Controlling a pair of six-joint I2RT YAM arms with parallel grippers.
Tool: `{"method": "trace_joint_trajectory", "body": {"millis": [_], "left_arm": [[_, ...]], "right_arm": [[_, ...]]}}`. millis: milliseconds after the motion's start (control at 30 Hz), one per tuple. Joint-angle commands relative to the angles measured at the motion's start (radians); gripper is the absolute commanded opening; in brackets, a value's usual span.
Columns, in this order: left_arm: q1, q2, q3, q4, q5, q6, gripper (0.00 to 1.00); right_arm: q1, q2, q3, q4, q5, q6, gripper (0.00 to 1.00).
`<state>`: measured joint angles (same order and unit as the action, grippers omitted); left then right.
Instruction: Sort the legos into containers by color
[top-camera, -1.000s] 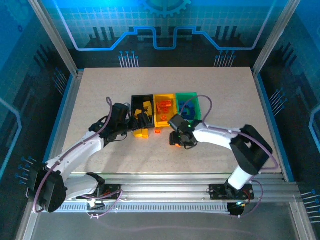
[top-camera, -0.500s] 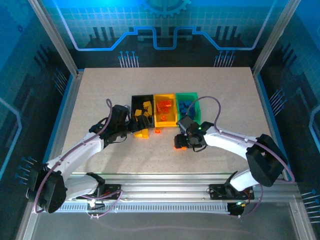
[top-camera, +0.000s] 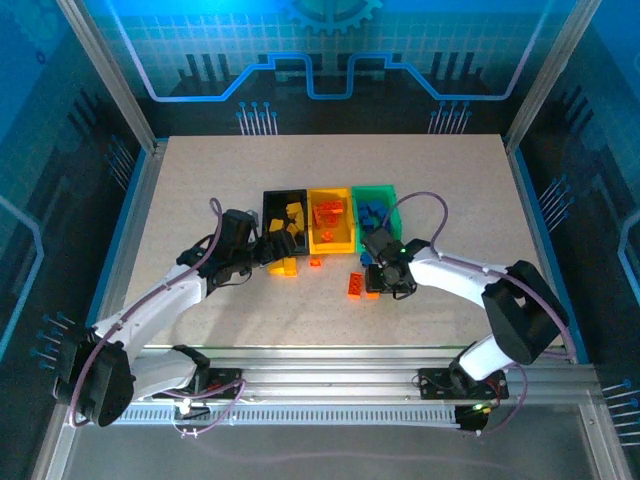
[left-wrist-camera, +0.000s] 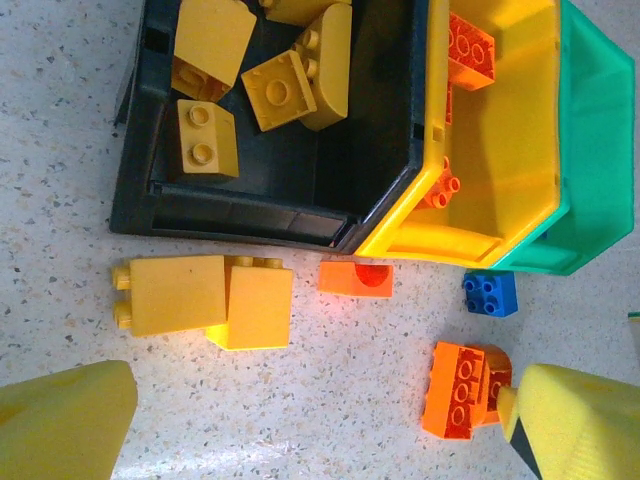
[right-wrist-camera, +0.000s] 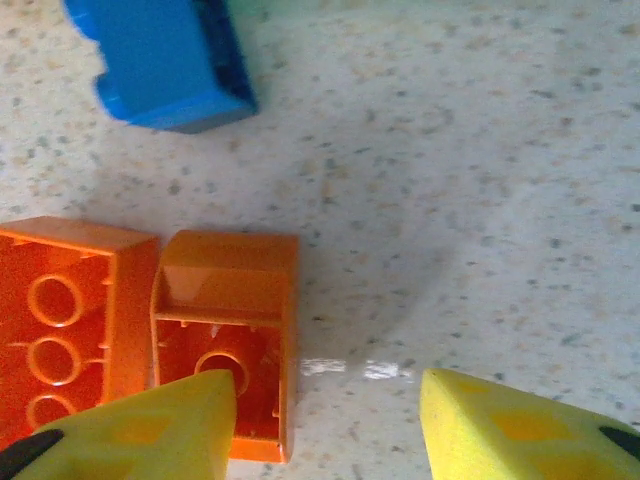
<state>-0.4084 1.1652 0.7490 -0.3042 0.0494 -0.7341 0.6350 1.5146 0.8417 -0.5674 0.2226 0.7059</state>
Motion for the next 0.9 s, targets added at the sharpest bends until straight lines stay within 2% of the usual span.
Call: {"method": "trace_joint_trajectory", "body": {"millis": [0,100,167,233,367,533,767,867], "left_arm": [[0.009,-0.018,-0.008,-0.001,0.021,-0.008,0.99],[0.013,-0.017,-0.007,-0.003,0.021,-0.008,0.99],[0.013,-0.016,-0.007,-0.001,0.023,-0.008,0.99],[0.014,-0.016,-0.009,0.002,0.025,-0.008,0.99],[0.014,-0.011,-0.008,0.007,0.024,-0.013,0.99],[0.015,-0.014,-0.009,-0.001,0.021,-0.012,0.99],[0.016,-0.031,-0.003,-0.023,0.017,0.002,0.99],[0.016,-0.043,-0.003,-0.037,0.008,0.009,0.99]], "right_arm": [[-0.052,-0.056,-0.047,-0.097,0.096,0.010,0.53],[-0.062,-0.105,-0.051,-0.073,0.067,-0.024,0.60],[-0.044,-0.134,-0.051,-0.032,0.032,-0.064,0.74],[-0.026,-0.142,-0.044,0.003,-0.016,-0.094,0.82],[-0.013,-0.049,-0.011,-0.009,-0.028,-0.093,0.83],[-0.018,0.050,-0.004,0.009,-0.024,-0.050,0.76],[-0.021,0.041,0.024,-0.002,0.002,-0.079,0.39],[-0.013,-0.009,0.075,0.001,-0.005,-0.139,0.31]]}}
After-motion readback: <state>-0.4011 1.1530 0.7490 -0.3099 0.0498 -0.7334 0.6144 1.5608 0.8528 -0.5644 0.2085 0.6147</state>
